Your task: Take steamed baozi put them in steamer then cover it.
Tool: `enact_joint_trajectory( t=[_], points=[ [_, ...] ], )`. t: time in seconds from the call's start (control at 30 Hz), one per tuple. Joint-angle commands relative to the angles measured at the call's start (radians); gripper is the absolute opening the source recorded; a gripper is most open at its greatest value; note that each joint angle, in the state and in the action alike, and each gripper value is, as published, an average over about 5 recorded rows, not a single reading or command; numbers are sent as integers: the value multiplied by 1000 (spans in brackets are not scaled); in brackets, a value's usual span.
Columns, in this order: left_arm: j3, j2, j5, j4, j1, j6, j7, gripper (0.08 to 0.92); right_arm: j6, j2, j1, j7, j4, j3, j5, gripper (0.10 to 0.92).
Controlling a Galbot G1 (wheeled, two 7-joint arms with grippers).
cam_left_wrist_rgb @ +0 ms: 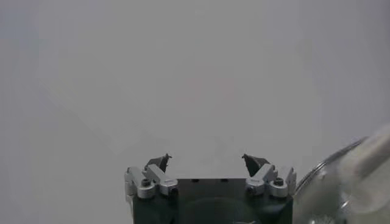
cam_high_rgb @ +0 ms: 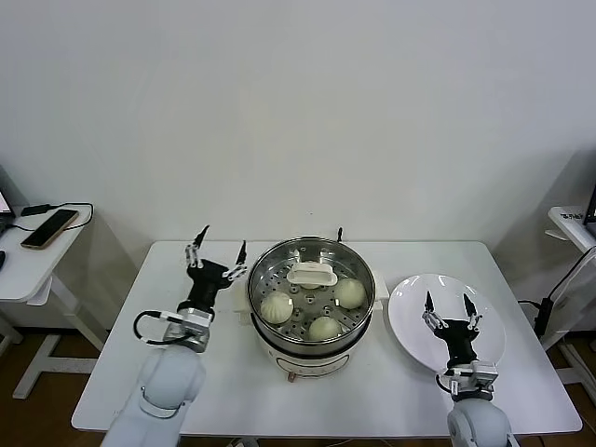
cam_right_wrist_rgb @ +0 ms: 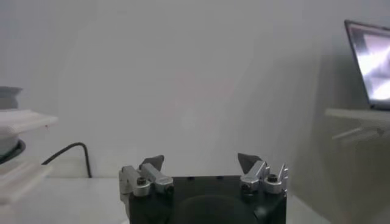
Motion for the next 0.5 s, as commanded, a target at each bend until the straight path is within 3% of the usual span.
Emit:
enact_joint_trajectory(
  t=[0.03,0.5],
  points=[
    [-134,2,-266,189,31,-179,18,823,-33,-6,-31,-33,34,0,91,823],
    [-159,-4,-260,180,143,-216,37,823,-34,5,-80,-35,51,29,83,823]
  ],
)
